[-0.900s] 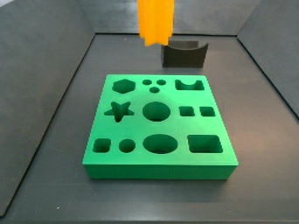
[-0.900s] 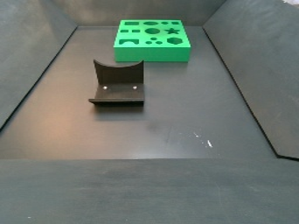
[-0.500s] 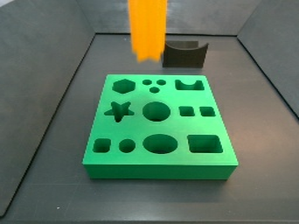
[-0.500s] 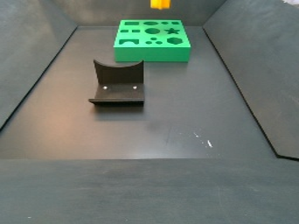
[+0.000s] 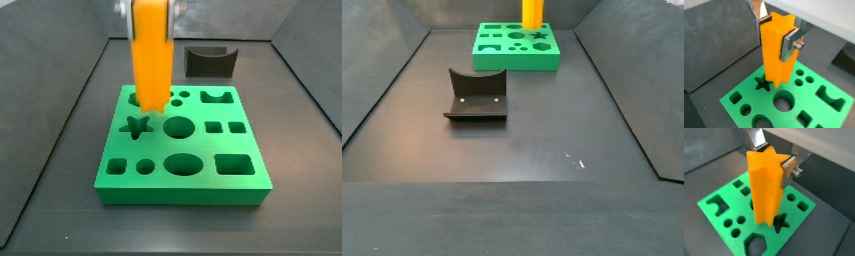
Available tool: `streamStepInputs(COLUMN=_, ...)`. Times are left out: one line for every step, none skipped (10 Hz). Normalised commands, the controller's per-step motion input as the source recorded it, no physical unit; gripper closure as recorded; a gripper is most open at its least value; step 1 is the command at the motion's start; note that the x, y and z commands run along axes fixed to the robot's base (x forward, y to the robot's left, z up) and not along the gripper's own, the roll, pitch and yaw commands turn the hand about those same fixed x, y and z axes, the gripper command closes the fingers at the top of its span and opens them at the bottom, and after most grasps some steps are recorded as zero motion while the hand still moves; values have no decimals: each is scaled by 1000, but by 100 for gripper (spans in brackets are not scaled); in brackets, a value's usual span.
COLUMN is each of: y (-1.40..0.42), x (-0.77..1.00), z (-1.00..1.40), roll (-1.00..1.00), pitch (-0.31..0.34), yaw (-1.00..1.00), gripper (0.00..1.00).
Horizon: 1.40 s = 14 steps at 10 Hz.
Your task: Insert the star object.
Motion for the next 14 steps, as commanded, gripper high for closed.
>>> streamStepInputs(y=-54, x=-197, z=-383, roll=-157, pitch=69, yaw=0, gripper=100)
streamStepInputs(y=-111, x=-223, z=-231, roll=-86, pitch=44, yaw=-31, gripper=100)
streamStepInputs(y=-166, x=-217, z=-100, roll=-31, pitch=20, yaw=-137, gripper=100)
streamStepInputs(y=-166, x=-191, z=-80, roll=-47, pitch=14, yaw=-197, gripper=100)
streamStepInputs(y=-57, x=-189, z=-114, roll=-30, pitch=0, yaw=-206, gripper=100)
streamStepInputs(y=0, x=-114, z=-69, roll=0, pitch=0, yaw=-106, gripper=100)
streamStepInputs(y=0, x=0, z=-197, roll=10, pitch=86, yaw=-91, gripper=100)
streamStepInputs(y=-29, x=0, z=-286, roll=-59, pitch=69, yaw=-251, gripper=100)
streamStepInputs(y=-174, x=-100, z=-243, roll=-57, pitch=0, yaw=-514, gripper=100)
streamStepInputs(y=-200, x=-46, z=-183, roll=-70, pitch=0, yaw=-720, gripper=100)
streamStepInputs(y=-154, x=0, z=-137, roll=-149, pitch=0, yaw=-823, gripper=100)
streamStepInputs(y=-134, x=0, z=-83, roll=-237, pitch=0, yaw=-777, gripper=100)
streamStepInputs(y=-111, x=0, z=-94, roll=-244, pitch=0, yaw=-783, gripper=100)
streamStepInputs(y=-94, x=0, z=-114, roll=-200, pitch=0, yaw=-837, gripper=100)
